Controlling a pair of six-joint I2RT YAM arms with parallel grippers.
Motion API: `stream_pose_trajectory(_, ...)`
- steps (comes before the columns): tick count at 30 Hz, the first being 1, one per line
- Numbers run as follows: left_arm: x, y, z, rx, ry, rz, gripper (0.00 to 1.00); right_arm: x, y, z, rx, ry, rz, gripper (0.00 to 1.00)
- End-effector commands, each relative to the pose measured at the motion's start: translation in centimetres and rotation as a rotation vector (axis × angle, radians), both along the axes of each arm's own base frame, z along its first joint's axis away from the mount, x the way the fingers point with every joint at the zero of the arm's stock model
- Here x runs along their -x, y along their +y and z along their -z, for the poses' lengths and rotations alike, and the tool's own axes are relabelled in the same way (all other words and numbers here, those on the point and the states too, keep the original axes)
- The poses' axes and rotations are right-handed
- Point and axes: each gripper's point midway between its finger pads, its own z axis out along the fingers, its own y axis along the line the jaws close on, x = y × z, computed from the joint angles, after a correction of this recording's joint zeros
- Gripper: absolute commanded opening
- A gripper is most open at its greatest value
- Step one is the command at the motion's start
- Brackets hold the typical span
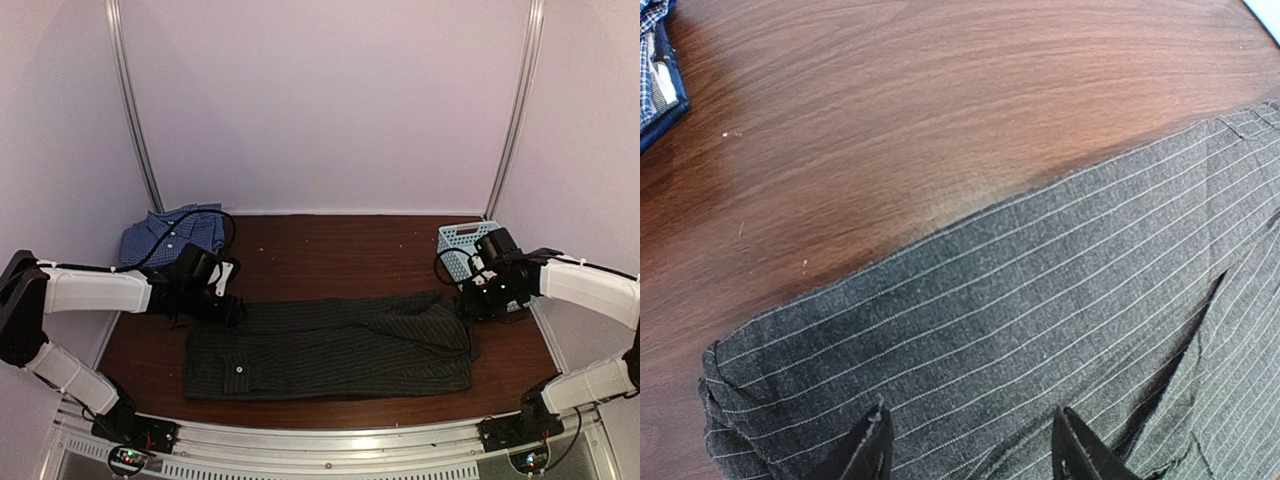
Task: Fold and stack the long sleeve shirts
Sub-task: Adjust the sleeve of the rectangle-folded shirt.
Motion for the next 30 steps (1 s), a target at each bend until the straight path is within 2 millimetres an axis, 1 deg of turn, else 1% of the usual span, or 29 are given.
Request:
stream_pose_trajectory(1,-1.3,-0.8,-2.7,0.032,-0.078,0.011,0.55,0.9,-1.1,-4.7,0.005,-0.071,0.034,0.00)
stream_pose_trajectory(4,-1.5,-0.9,-3.1,0.021,-0.084,0.018,0.56,2.4,-1.3,-7.3,-0.020,-0.098,0.037,0.00)
stream_pose_trajectory(6,-2.2,-0.5,-3.6,-0.004,-0.106,-0.002,0.56,3.5,-1.3,-8.4,-0.045,-0.111,0.031,0.00)
stream_pose_trajectory(8,-2.3,-0.6,-3.9,-0.004,-0.111,-0.003,0.56,4.8,-0.9,-9.1,-0.086,-0.113,0.013,0.00)
stream_pose_trajectory(12,-2.6,-0.5,-4.4,-0.012,-0.122,-0.005,0.56,7.6,0.6,-10.5,-0.194,-0.106,-0.060,0.00)
stream_pose_trajectory(15,-2.8,-0.3,-4.6,-0.027,-0.131,-0.013,0.56,9.5,0.9,-11.8,-0.238,-0.118,-0.102,0.00)
stream_pose_trajectory(18,-2.8,-0.2,-4.8,-0.033,-0.137,-0.016,0.56,10.9,0.8,-13.2,-0.257,-0.134,-0.132,0.00)
stream_pose_trajectory(21,-2.9,-0.1,-4.8,-0.041,-0.141,-0.019,0.56,11.5,0.5,-14.8,-0.256,-0.176,-0.151,0.00)
stream_pose_trajectory(24,-3.0,0.0,-4.9,-0.046,-0.141,-0.018,0.56,11.7,0.9,-16.8,-0.277,-0.223,-0.193,0.00)
stream_pose_trajectory(27,-3.0,0.0,-5.0,-0.048,-0.144,-0.019,0.56,11.5,1.9,-20.0,-0.320,-0.294,-0.259,0.00)
stream_pose_trajectory(30,-2.9,0.1,-5.1,-0.049,-0.147,-0.021,0.56,11.3,2.8,-23.7,-0.353,-0.380,-0.326,0.00)
